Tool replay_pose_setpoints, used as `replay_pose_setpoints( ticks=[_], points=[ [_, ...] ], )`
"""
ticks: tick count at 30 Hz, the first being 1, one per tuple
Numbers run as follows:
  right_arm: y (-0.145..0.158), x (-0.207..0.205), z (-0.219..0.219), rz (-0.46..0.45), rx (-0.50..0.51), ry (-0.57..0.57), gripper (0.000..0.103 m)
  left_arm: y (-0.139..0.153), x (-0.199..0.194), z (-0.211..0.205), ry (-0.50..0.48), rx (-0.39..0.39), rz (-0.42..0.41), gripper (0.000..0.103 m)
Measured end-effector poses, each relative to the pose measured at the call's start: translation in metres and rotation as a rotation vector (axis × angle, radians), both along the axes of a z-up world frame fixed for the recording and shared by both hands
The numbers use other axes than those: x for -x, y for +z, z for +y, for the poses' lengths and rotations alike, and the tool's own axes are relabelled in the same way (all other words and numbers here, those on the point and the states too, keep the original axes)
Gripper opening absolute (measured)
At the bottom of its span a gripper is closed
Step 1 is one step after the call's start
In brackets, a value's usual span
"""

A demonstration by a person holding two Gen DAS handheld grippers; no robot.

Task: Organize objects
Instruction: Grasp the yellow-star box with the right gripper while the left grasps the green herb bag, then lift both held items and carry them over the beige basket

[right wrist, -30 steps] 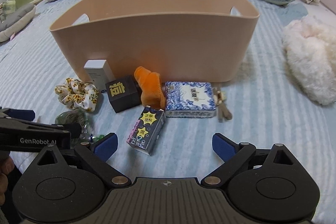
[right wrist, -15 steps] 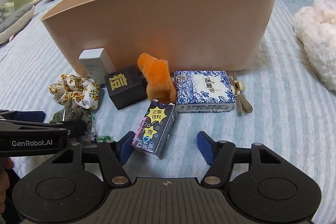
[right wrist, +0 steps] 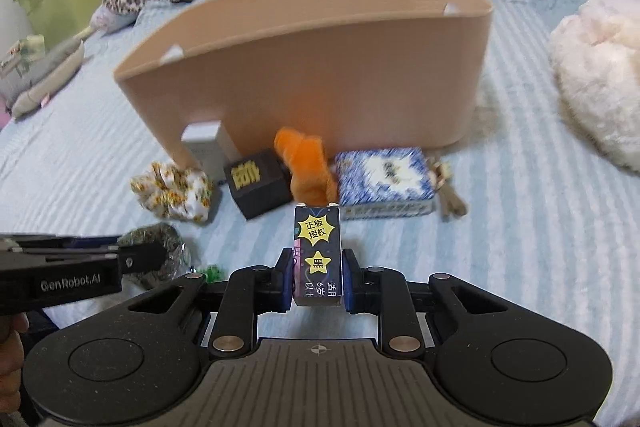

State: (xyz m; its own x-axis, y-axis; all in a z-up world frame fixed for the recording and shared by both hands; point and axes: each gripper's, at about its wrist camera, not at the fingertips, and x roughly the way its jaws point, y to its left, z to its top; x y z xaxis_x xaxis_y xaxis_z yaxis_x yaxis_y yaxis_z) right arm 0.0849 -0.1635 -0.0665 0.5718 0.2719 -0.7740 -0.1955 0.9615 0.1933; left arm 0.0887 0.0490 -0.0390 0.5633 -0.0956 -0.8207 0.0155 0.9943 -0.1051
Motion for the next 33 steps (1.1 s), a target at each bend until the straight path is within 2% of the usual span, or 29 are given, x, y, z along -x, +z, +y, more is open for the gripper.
replay_pose_setpoints(
  ticks=[3,9,18,25,29,33],
  points=[
    [0.018,0.003,-0.007,-0.040,-0.023,-0.014,0.022,0.017,0.005,-0.001,-0.011,0.010,-0.027,0.040],
    [0.052,-0.005,-0.018,-0.137,-0.037,-0.035,0.022,0.064,0.009,-0.004,-0.024,0.006,-0.150,0.039],
    [0.094,-0.042,-0.031,-0.263,-0.045,-0.068,0.022,0.108,-0.030,-0.010,-0.015,-0.053,-0.280,0.039],
    [0.102,-0.084,-0.021,-0.312,0.000,-0.070,0.022,0.109,-0.089,-0.019,0.005,-0.054,-0.265,0.039],
    [0.088,-0.107,-0.014,-0.283,0.040,-0.068,0.022,0.092,-0.117,-0.033,0.003,-0.131,-0.235,0.039],
    [0.070,-0.126,-0.009,-0.231,0.079,-0.059,0.022,0.067,-0.141,-0.041,0.005,-0.162,-0.168,0.039]
  ],
)
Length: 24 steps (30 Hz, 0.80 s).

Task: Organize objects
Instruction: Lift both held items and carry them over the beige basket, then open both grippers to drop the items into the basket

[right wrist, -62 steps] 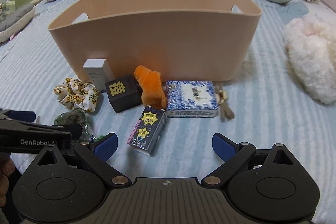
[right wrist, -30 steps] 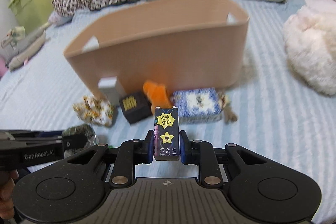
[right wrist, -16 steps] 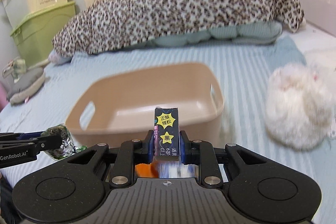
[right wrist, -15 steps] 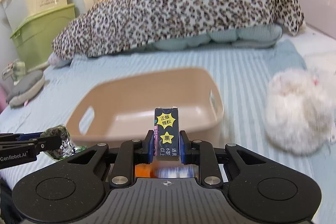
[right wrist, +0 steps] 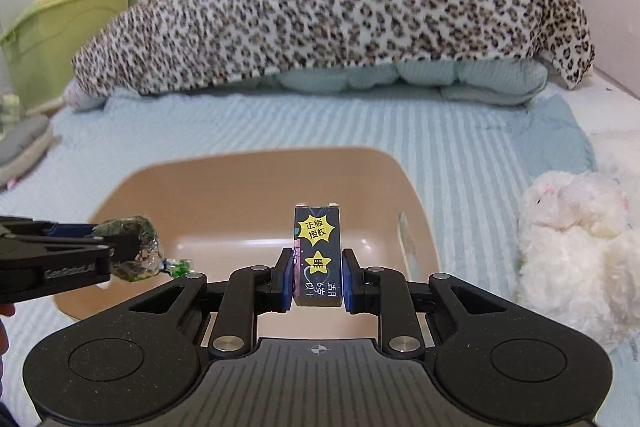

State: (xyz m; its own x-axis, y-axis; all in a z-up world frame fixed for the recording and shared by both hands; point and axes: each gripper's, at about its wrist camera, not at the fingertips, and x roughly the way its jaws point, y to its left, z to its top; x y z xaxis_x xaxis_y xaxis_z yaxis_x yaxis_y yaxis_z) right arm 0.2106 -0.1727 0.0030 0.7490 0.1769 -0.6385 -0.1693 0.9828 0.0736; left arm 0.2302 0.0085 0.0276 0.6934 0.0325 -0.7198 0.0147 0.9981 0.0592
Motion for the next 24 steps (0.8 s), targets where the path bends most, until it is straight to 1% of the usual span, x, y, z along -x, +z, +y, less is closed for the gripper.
replay_pose_setpoints(
  ticks=[6,8,10,11,12,13,14,15,16,17,19,21,22,24],
  points=[
    [-0.025,-0.009,0.005,0.058,0.055,0.001,0.022,-0.031,-0.010,-0.005,-0.007,-0.047,0.055,0.041],
    [-0.028,-0.008,0.008,0.059,0.070,0.000,0.022,-0.034,-0.008,-0.006,-0.012,-0.069,0.052,0.042],
    [-0.027,-0.008,0.010,0.065,0.075,0.006,0.022,-0.030,-0.006,-0.003,-0.008,-0.061,0.054,0.046],
    [-0.026,-0.007,0.010,0.071,0.071,0.009,0.033,-0.027,-0.004,-0.001,-0.002,-0.050,0.053,0.052],
    [-0.024,-0.006,0.010,0.073,0.066,0.007,0.033,-0.022,-0.002,0.001,0.007,-0.040,0.046,0.060],
    [-0.020,-0.004,0.009,0.070,0.057,0.005,0.036,-0.017,0.002,0.003,0.018,-0.032,0.028,0.065],
    [-0.017,-0.001,0.008,0.068,0.049,0.003,0.044,-0.010,0.006,0.004,0.026,-0.028,0.005,0.074],
    [-0.013,0.002,0.006,0.067,0.044,0.002,0.049,-0.004,0.011,0.005,0.029,-0.025,-0.017,0.078],
    [-0.009,0.006,0.005,0.060,0.041,0.000,0.058,0.003,0.015,0.005,0.030,-0.027,-0.031,0.080],
    [-0.005,0.011,0.004,0.050,0.041,-0.001,0.064,0.009,0.019,0.005,0.031,-0.031,-0.039,0.083],
    [0.003,0.023,0.000,0.032,0.048,0.002,0.067,0.018,0.027,0.005,0.034,-0.043,-0.054,0.084],
    [0.010,0.032,-0.003,0.025,0.052,0.008,0.072,0.024,0.036,0.006,0.036,-0.054,-0.064,0.088],
    [0.013,0.038,-0.006,0.022,0.053,0.011,0.076,0.026,0.040,0.007,0.037,-0.055,-0.067,0.089],
    [0.018,0.050,-0.010,0.016,0.065,0.014,0.078,0.027,0.050,0.008,0.041,-0.051,-0.063,0.089]
  ],
)
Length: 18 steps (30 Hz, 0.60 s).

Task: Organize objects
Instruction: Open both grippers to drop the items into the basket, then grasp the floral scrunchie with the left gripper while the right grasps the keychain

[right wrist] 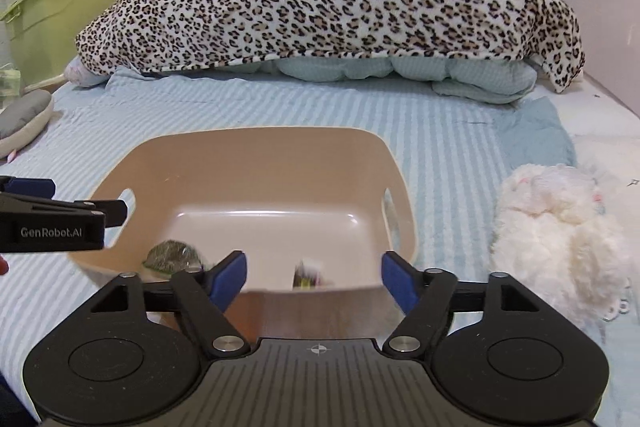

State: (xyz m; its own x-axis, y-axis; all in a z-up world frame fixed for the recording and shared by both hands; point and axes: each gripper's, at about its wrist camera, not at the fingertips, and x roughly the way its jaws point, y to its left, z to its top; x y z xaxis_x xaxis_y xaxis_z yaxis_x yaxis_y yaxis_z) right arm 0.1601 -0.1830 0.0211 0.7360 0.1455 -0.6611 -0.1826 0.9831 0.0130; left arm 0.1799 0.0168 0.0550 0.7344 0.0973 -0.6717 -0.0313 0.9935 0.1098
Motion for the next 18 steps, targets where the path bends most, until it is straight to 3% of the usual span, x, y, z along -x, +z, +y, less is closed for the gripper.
replay_pose_setpoints(
  ticks=[7,18],
  points=[
    [0.002,0.035,-0.015,0.018,0.017,0.000,0.088,-0.005,0.036,0.013,0.017,0.026,0.013,0.089],
    [-0.037,0.043,-0.029,0.130,0.065,-0.036,0.088,-0.053,0.061,0.027,0.009,0.011,0.140,0.089]
  ],
)
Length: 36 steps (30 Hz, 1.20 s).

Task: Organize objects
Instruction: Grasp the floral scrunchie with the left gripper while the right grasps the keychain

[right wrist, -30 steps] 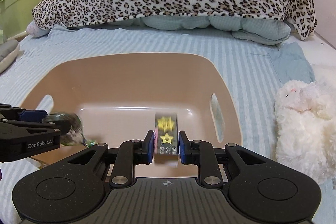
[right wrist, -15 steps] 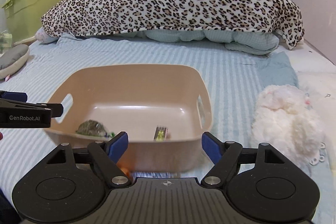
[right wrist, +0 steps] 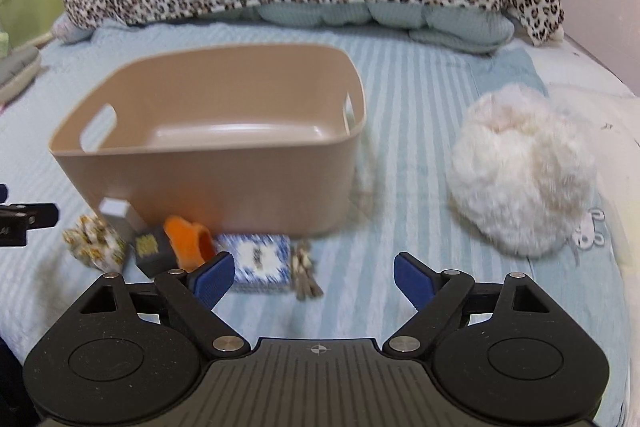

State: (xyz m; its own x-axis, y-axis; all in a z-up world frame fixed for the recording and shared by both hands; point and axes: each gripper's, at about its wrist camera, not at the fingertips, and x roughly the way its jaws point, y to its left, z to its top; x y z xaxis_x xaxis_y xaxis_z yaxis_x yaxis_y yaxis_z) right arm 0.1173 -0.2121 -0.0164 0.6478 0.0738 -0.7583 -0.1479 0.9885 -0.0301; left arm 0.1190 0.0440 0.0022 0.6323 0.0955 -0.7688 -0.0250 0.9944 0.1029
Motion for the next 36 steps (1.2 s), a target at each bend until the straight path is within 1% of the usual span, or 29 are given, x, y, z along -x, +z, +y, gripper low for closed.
replay_pose_setpoints(
  ticks=[7,10,14,18,21,25,27,28,29,30,31,32,33,34,35,36],
  points=[
    [-0.037,-0.010,-0.004,0.092,0.041,-0.017,0.088,-0.041,-0.004,0.001,-0.032,0.007,0.074,0.089],
    [-0.051,-0.016,-0.006,0.130,0.053,-0.021,0.087,-0.054,-0.011,-0.001,-0.054,0.021,0.104,0.089],
    [-0.064,-0.023,-0.005,0.167,0.075,-0.020,0.085,-0.067,-0.020,-0.004,-0.070,0.025,0.124,0.089],
    [-0.072,-0.028,0.000,0.167,0.088,-0.006,0.084,-0.074,-0.026,-0.003,-0.078,0.045,0.129,0.089],
    [-0.078,-0.033,0.006,0.164,0.117,0.005,0.084,-0.075,-0.028,-0.002,-0.078,0.067,0.122,0.090],
    [-0.080,-0.041,0.010,0.147,0.123,0.016,0.082,-0.077,-0.033,-0.002,-0.085,0.086,0.117,0.092],
    [-0.081,-0.045,0.013,0.150,0.122,0.025,0.076,-0.079,-0.033,-0.003,-0.098,0.086,0.099,0.091],
    [-0.082,-0.045,0.015,0.148,0.114,0.036,0.064,-0.079,-0.032,-0.003,-0.103,0.085,0.090,0.091],
    [-0.081,-0.044,0.016,0.146,0.107,0.047,0.057,-0.079,-0.031,-0.003,-0.107,0.087,0.083,0.089],
    [-0.080,-0.042,0.018,0.141,0.109,0.058,0.053,-0.080,-0.030,-0.004,-0.114,0.090,0.078,0.084],
    [-0.079,-0.041,0.020,0.137,0.111,0.074,0.046,-0.079,-0.029,-0.006,-0.125,0.093,0.075,0.081],
    [-0.078,-0.040,0.022,0.136,0.109,0.085,0.040,-0.079,-0.028,-0.007,-0.138,0.095,0.073,0.074],
    [-0.078,-0.039,0.023,0.135,0.106,0.092,0.036,-0.078,-0.027,-0.009,-0.150,0.097,0.071,0.065],
    [-0.077,-0.039,0.023,0.135,0.101,0.097,0.027,-0.077,-0.025,-0.010,-0.159,0.098,0.069,0.062],
    [-0.077,-0.039,0.022,0.136,0.090,0.101,0.019,-0.077,-0.024,-0.011,-0.168,0.097,0.067,0.053],
    [-0.076,-0.039,0.022,0.141,0.078,0.102,0.019,-0.077,-0.023,-0.012,-0.176,0.095,0.066,0.043]
  ],
)
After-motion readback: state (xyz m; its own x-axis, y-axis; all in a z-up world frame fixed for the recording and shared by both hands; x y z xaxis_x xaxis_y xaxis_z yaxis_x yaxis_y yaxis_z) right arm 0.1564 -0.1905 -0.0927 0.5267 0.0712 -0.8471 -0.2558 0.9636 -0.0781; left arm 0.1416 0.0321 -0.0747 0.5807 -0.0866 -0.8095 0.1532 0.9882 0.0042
